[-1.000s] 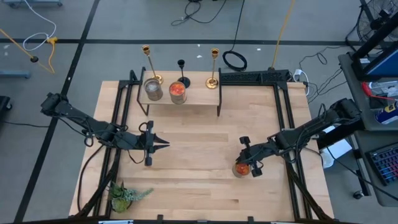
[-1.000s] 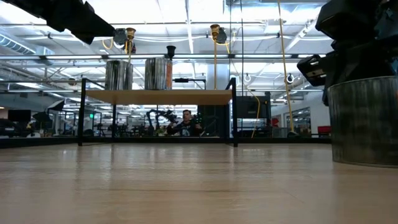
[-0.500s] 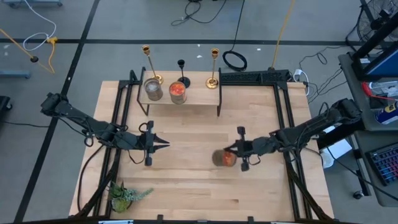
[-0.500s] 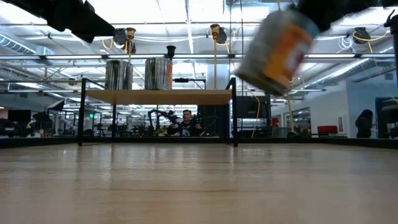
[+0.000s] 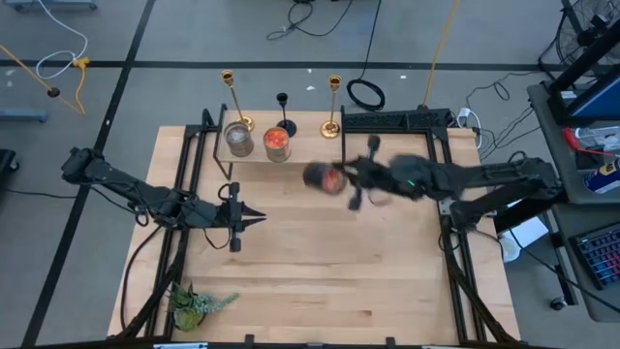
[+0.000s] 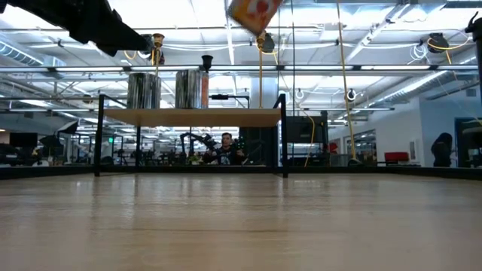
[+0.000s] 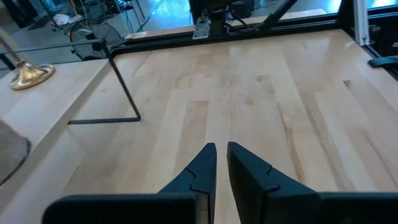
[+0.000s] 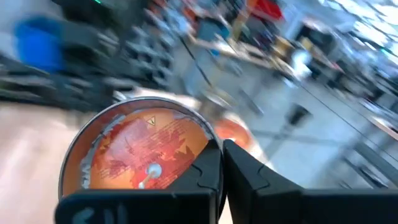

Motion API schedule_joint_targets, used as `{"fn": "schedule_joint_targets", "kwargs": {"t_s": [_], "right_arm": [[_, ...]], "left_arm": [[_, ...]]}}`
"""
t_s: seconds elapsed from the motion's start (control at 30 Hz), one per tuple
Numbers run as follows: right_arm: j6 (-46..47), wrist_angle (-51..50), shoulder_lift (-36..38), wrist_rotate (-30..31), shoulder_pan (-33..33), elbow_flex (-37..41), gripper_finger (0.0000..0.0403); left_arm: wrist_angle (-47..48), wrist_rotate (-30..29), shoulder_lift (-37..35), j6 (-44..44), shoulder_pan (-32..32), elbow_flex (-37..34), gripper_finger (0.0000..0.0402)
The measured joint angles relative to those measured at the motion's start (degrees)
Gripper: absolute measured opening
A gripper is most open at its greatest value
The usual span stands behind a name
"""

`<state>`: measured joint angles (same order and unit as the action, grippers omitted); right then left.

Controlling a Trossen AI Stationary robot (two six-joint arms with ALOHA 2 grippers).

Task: Pick & Place candle stick holders
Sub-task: Put the orange scented candle on the shelf

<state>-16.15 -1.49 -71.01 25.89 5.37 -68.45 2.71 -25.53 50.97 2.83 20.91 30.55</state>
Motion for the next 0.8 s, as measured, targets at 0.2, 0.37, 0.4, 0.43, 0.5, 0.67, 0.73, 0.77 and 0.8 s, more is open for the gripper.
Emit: {"fn": "schedule_joint_targets", "kwargs": {"t_s": [0.2, 0.37, 0.4, 0.43, 0.5, 0.67, 0.73, 0.77, 0.8], "right_arm": [[0.44, -11.67, -9.15, 1.11, -10.07, -10.85, 0.0003], [2.43, -20.2, -15.14, 0.86, -17.31, -14.9, 0.0003], [3.28, -20.82, -15.93, 0.49, -18.52, -15.22, 0.0003], [3.99, -21.24, -16.39, -0.44, -19.61, -15.3, 0.0003], [5.71, -22.38, -17.02, -2.72, -21.55, -15.38, 0.0003], [9.66, -23.55, -17.0, -7.42, -24.95, -15.39, 0.0003], [11.45, -24.06, -16.98, -8.19, -25.98, -15.4, 0.0003], [12.43, -24.7, -17.0, -8.13, -26.48, -15.4, 0.0003], [13.17, -25.41, -17.0, -8.19, -26.96, -15.4, 0.0003]], "left_arm": [[-0.04, 0.04, -0.01, 0.68, -0.98, 0.0, 0.0047], [0.18, 0.06, -0.01, 0.68, -1.01, 0.0, 0.0047], [0.16, 0.06, -0.01, 0.68, -1.01, 0.0, 0.0047], [0.18, 0.06, -0.01, 0.68, -1.01, 0.0, 0.0047], [0.18, 0.06, -0.01, 0.68, -1.0, 0.0, 0.0047], [0.41, 0.12, -0.01, 0.65, -0.97, 0.0, 0.0047], [0.49, 0.13, -0.01, 0.65, -0.97, 0.0, 0.0047], [0.49, 0.15, -0.01, 0.65, -0.97, 0.0, 0.0047], [0.49, 0.17, -0.01, 0.65, -0.97, 0.0, 0.0047]]}}
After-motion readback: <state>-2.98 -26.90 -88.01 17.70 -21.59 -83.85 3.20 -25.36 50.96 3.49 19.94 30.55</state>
